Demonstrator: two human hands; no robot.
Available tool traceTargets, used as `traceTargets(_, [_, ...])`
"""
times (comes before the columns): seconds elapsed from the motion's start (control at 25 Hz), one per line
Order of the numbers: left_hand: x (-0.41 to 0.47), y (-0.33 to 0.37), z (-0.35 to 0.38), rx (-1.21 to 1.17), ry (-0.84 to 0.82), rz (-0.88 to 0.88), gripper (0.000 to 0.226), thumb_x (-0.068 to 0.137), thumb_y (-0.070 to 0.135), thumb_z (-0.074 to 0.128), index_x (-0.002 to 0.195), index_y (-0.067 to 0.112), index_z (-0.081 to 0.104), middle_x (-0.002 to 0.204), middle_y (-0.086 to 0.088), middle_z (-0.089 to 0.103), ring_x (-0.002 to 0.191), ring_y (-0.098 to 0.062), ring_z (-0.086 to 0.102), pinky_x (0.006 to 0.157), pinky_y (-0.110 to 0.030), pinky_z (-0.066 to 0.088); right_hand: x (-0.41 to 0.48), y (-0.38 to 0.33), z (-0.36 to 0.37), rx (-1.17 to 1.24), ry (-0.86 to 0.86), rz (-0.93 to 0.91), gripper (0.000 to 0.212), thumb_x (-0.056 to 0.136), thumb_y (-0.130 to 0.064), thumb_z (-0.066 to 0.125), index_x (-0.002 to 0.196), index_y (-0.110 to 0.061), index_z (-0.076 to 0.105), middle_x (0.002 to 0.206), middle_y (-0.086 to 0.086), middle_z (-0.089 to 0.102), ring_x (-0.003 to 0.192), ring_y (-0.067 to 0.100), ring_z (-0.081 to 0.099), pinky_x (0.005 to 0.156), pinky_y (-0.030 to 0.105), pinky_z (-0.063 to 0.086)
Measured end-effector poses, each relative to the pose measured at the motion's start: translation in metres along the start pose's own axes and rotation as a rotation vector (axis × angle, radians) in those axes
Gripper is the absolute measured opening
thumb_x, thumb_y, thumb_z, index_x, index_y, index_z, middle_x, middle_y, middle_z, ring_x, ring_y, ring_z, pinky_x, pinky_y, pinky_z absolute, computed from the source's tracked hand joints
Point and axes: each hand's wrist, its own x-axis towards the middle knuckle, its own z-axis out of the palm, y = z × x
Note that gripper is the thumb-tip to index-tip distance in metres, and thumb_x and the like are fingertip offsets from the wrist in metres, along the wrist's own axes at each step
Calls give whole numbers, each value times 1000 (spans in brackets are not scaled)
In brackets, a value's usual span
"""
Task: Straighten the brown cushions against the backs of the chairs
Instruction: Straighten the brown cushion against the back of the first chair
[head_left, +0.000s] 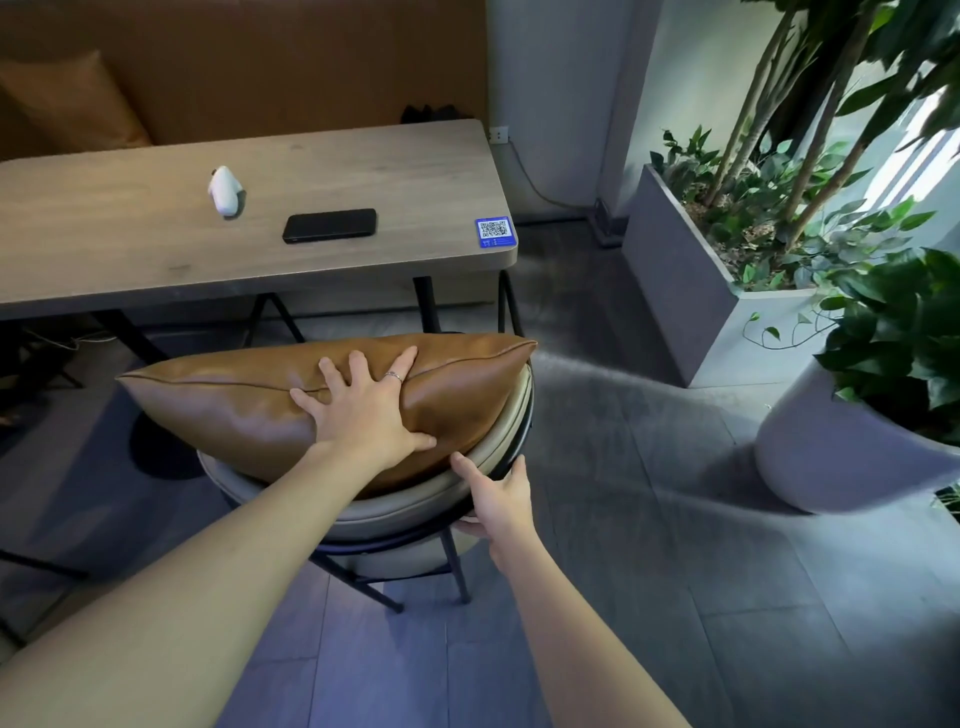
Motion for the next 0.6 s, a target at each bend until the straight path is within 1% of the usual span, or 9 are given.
traceTargets(0.08, [0, 1, 1, 3, 5, -3, 113, 73, 70, 72, 157, 48, 0, 166, -17, 6, 150, -50, -3, 111, -76, 8, 2, -4, -3, -50, -24, 0, 123, 65, -47, 87, 156, -52, 5, 147, -3, 46, 123, 32, 59, 64, 40, 65])
traceTargets(0.16, [-1, 1, 3, 3, 14, -4, 113, 73, 70, 73, 156, 48, 0, 166, -17, 5, 151, -49, -3, 111, -75, 7, 4, -9, -6, -70, -55, 39, 130, 61, -44, 88, 153, -55, -2, 148, 0, 48, 112, 36, 66, 54, 36, 63])
traceTargets(0.2, [-1, 1, 3, 1, 16, -3, 113, 73, 70, 72, 156, 48, -1, 166, -17, 5, 151, -49, -4, 111, -75, 7, 4, -11, -6, -87, -62, 53, 131, 59, -44, 88, 152, -56, -3, 145, 2, 52, 106, 37, 69, 52, 34, 62])
traceTargets(0.24, [-1, 1, 4, 1, 18, -3, 113, 73, 70, 72, 156, 48, -1, 166, -17, 5, 151, -49, -4, 111, -75, 7, 5, -13, -6, -105, -66, 57, 130, 57, -44, 87, 151, -56, -2, 142, 4, 55, 102, 38, 71, 52, 34, 61])
traceTargets(0.32, [-1, 0, 5, 0, 18, -5, 113, 73, 70, 73, 157, 48, 0, 166, -17, 4, 151, -48, -4, 112, -75, 6, 7, -15, -5, -130, -63, 52, 130, 53, -45, 85, 151, -56, -2, 139, 5, 56, 99, 38, 72, 56, 35, 63])
traceTargets(0.48, [0, -1, 5, -5, 23, -5, 112, 73, 69, 74, 156, 49, 1, 166, -17, 5, 151, -47, -4, 112, -75, 6, 7, -10, 0, -84, -46, 55, 134, 48, -45, 82, 152, -55, -2, 142, 4, 52, 104, 40, 69, 62, 40, 65])
traceTargets(0.56, [0, -1, 5, -8, 22, -6, 113, 72, 69, 74, 156, 49, 2, 166, -16, 5, 151, -47, -4, 112, -75, 5, 5, -7, -1, -54, -55, 53, 134, 50, -45, 82, 153, -54, -2, 144, 3, 50, 105, 40, 68, 61, 38, 64])
traceTargets(0.6, [0, -1, 5, -10, 21, -7, 113, 72, 69, 74, 156, 49, 2, 166, -16, 5, 151, -47, -5, 112, -75, 5, 4, -7, -2, -50, -62, 53, 132, 54, -45, 83, 154, -53, -3, 145, 3, 49, 104, 39, 69, 60, 37, 63])
